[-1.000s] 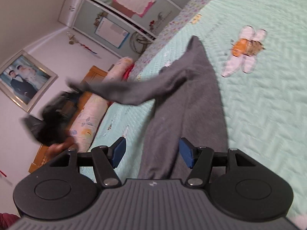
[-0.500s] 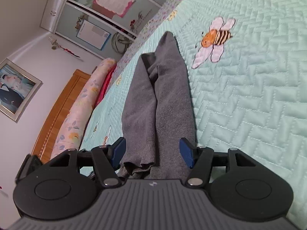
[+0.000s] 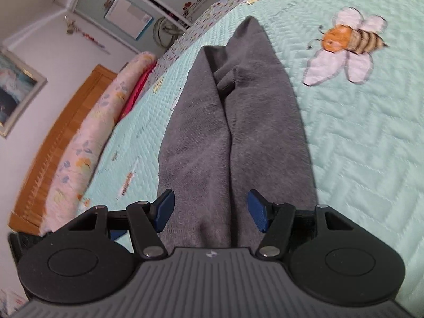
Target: Fold clothes
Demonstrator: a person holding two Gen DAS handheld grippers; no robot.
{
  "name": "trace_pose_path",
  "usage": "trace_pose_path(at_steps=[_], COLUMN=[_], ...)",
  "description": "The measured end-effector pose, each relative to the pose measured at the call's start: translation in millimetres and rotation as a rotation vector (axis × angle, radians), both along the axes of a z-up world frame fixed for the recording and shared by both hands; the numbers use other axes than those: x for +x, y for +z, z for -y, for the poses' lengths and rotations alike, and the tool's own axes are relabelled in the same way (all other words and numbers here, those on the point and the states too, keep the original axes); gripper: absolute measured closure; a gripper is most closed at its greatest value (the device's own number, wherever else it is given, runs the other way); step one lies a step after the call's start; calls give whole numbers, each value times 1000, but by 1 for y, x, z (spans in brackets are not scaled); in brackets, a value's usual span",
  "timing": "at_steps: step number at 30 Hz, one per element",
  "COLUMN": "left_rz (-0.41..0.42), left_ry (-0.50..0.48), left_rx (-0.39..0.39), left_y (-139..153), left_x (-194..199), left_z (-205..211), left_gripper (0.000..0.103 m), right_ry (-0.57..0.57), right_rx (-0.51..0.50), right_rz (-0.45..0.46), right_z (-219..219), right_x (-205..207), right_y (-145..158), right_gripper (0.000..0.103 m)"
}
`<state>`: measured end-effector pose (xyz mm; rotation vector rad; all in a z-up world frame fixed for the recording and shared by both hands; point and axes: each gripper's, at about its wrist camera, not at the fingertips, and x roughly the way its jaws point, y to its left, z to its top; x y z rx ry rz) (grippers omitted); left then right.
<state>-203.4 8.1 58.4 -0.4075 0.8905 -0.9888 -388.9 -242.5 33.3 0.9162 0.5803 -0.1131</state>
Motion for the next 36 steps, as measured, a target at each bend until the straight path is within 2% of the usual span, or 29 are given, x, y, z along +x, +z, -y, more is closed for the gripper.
trace_pose_path(at_steps=[1, 2, 4, 6, 7, 10, 13, 16, 19, 21, 25, 27, 29, 30, 31, 33, 36], left_rz=[5, 23, 78, 123, 142, 171, 182, 185, 219, 232, 210, 240, 277, 296, 315, 341, 240], left_ry=[2, 0, -4, -17, -21, -62, -82, -105, -112, -119, -92, -76, -68, -64, -60, -53, -32], left_rx=[-6, -3, -1, -5, 1, 18, 72, 144, 176, 181, 169, 158, 165, 168, 172, 177, 158], left_y=[5, 12, 25, 34, 37, 35, 21, 2, -8, -8, 4, 11, 14, 16, 18, 19, -2], left_x=[3, 7, 17, 29, 35, 50, 58, 58, 52, 52, 56, 56, 56, 56, 56, 56, 67], left_z=[4, 13, 34, 59, 75, 120, 158, 181, 186, 184, 179, 185, 194, 199, 204, 213, 221], left_gripper=[39, 39, 37, 36, 36, 36, 36, 36, 36, 36, 36, 36, 36, 36, 36, 36, 36], right_ry=[7, 13, 14, 9, 7, -13, -60, -83, -80, -87, -72, -63, -59, -63, -67, -97, -130], right_rx=[-19, -37, -50, -47, -35, -33, -52, -36, 2, 43, 65, 74, 99, 101, 101, 88, 56], right_rz=[-7, -13, -35, -32, -24, 15, 37, 16, -36, -33, -11, 6, 32, 50, 70, 116, 161], right_z=[-2, -4, -5, -4, -3, -1, 3, 8, 11, 15, 18, 18, 22, 25, 28, 40, 64], right_x=[3, 5, 8, 8, 7, 2, -15, -29, -26, -25, -26, -27, -31, -33, -35, -37, -27], right_y=[1, 3, 3, 3, 3, 13, 23, 15, -6, -17, -23, -25, -25, -22, -18, -7, 13], right_gripper=[56, 60, 81, 95, 99, 100, 100, 100, 100, 100, 100, 99, 95, 90, 79, 75, 75])
